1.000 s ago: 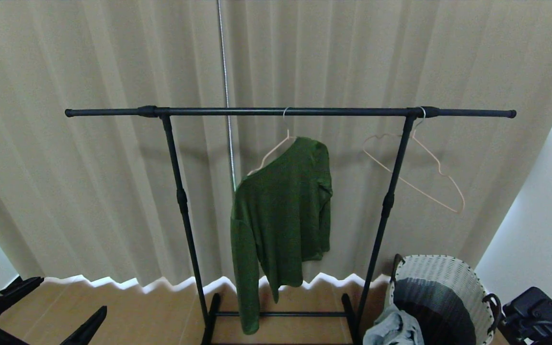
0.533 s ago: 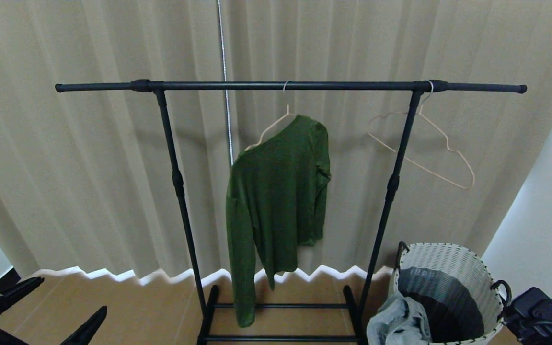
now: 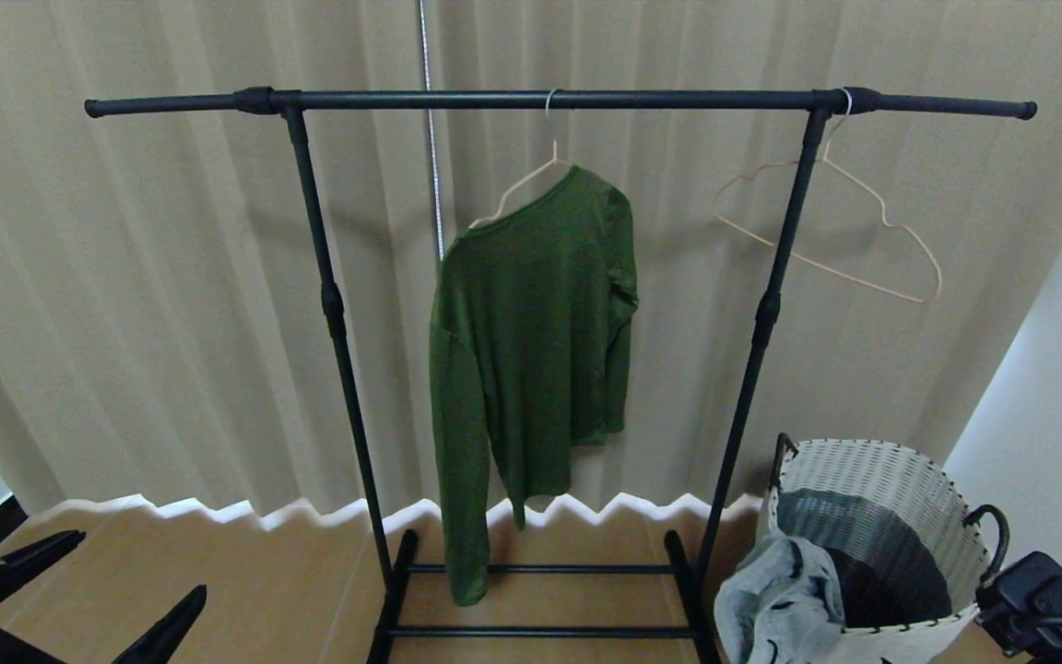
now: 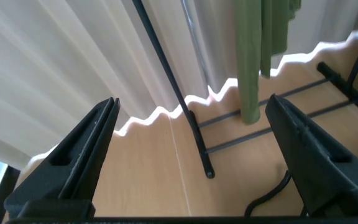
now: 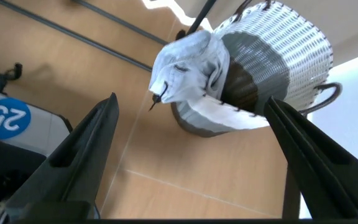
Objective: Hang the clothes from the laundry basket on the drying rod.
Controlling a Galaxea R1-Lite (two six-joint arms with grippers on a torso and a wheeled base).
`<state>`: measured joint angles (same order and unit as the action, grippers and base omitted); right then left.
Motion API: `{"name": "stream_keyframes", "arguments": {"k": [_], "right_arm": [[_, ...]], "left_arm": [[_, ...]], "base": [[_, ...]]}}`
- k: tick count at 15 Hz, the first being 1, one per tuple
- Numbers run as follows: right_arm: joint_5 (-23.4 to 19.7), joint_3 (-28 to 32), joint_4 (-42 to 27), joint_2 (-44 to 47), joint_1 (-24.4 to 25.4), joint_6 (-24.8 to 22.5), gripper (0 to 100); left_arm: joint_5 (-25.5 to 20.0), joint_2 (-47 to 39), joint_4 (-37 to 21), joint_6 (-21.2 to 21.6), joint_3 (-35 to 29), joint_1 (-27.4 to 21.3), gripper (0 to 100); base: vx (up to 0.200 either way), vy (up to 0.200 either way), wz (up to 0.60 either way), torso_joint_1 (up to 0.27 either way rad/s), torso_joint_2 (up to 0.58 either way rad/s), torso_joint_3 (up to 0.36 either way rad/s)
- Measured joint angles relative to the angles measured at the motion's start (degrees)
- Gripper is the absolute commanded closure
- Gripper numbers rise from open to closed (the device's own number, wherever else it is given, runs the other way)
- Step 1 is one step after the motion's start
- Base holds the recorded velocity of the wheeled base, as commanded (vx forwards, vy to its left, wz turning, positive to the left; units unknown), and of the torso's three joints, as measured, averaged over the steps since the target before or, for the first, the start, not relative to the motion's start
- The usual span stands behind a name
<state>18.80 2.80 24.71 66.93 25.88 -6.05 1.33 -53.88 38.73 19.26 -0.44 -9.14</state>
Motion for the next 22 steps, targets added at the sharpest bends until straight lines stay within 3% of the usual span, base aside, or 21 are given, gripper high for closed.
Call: {"name": "stream_keyframes", "arguments": {"k": [8,17,22], "right_arm": [[2.4,-1.6,-0.6,0.2,-1.7,-0.2,0],[2.5,-2.7,-0.7,0.1,-1.7,-0.9,0],[2.5,-2.7,-0.7,0.2,-1.7,-0.9,0]], "left_arm": [[0.0,0.0,0.0,0.0,0.1,-0.1,0],[0.0,-0.1,0.0,-0.1,0.0,0.0,0],[0.0,-0.4,0.0,0.0,0.2,0.1,0]], "base": [[0.0,0.0,0.0,-0.181,0.44,0.26],[0.0,0.0,0.0,-0.013,0.04,0.019],[0.2,0.0,0.0,0.0,0.0,0.002]]}}
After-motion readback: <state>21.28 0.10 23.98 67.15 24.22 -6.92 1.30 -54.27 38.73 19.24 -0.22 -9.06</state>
